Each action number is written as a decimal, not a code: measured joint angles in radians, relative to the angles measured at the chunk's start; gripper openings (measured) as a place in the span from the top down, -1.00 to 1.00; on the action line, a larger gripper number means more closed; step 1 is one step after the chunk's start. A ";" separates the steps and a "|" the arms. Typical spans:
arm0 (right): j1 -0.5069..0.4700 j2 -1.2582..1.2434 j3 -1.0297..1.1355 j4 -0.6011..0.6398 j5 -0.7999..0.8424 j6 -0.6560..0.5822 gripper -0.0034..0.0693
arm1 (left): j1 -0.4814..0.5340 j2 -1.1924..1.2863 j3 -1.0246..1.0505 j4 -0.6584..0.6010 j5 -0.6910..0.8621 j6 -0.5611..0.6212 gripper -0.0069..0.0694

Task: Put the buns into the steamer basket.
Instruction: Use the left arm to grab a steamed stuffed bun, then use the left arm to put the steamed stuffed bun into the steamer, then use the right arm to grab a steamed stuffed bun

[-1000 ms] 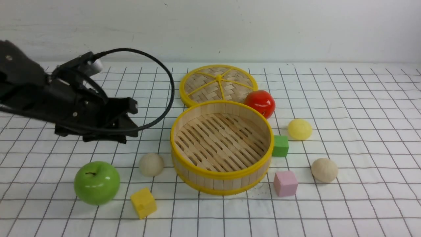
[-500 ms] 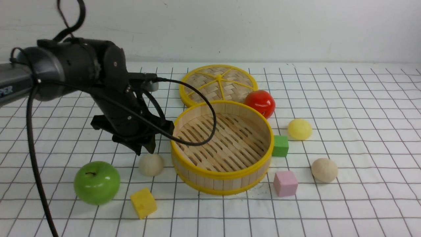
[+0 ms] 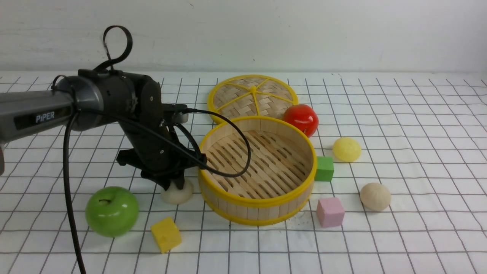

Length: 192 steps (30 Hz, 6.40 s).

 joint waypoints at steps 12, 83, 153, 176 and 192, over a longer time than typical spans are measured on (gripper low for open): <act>0.000 0.000 0.000 0.000 0.001 0.000 0.25 | 0.000 -0.070 -0.133 0.030 0.164 0.001 0.84; 0.000 0.000 0.000 0.000 0.000 0.000 0.25 | 0.040 -1.633 0.678 -0.107 0.162 -0.029 0.38; 0.000 0.000 0.001 0.000 -0.002 0.000 0.25 | 0.184 -2.039 1.503 0.035 -0.398 -0.026 0.85; 0.000 0.000 0.012 -0.275 -0.123 0.029 0.25 | 0.184 -2.039 1.503 0.035 -0.398 -0.026 0.85; 0.000 0.000 0.012 -0.131 -0.606 0.398 0.25 | 0.184 -2.039 1.503 0.035 -0.398 -0.026 0.81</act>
